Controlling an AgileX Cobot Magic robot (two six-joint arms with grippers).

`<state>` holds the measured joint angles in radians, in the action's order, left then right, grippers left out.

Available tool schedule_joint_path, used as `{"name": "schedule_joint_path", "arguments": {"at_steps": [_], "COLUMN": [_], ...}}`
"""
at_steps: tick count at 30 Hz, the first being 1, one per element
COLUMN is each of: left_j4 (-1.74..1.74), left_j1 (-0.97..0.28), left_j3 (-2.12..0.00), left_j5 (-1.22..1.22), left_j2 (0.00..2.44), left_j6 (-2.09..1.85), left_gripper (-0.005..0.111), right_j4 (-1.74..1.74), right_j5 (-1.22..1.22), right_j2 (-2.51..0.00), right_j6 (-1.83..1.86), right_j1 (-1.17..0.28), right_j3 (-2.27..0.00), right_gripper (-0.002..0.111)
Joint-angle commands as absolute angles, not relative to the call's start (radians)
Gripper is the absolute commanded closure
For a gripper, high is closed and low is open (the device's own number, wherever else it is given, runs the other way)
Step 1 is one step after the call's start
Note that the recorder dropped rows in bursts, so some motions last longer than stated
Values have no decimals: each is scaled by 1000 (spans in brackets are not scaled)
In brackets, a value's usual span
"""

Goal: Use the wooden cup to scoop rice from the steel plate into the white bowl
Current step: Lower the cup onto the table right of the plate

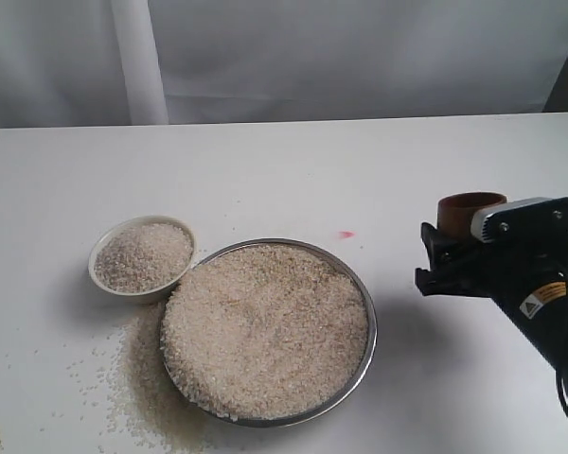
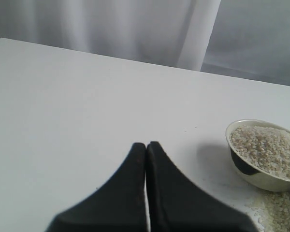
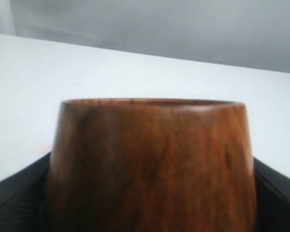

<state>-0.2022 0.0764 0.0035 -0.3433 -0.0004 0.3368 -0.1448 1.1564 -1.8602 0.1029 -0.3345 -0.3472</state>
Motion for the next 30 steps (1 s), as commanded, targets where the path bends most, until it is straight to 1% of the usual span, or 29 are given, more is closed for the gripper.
{"name": "schedule_joint_path", "arguments": {"at_steps": [1, 15, 22, 30], "left_j4": [-196, -196, -196, -196], "left_j1": [70, 70, 70, 70], "left_j3": [0, 0, 0, 0], "left_j5": [-337, -337, -337, -337], "left_j2": [0, 0, 0, 0], "left_j6": [340, 340, 340, 340], "left_gripper": [107, 107, 107, 107], "right_j4": [-150, -190, -172, -220], "right_j5": [1219, 1221, 1221, 1191], "right_j2": [-1926, -2010, -2057, -2102], "right_j6": [103, 105, 105, 105], "right_j1": [-326, -326, -326, -326], "right_j3": [-345, -357, -474, -498], "right_gripper": [108, 108, 108, 108]}}
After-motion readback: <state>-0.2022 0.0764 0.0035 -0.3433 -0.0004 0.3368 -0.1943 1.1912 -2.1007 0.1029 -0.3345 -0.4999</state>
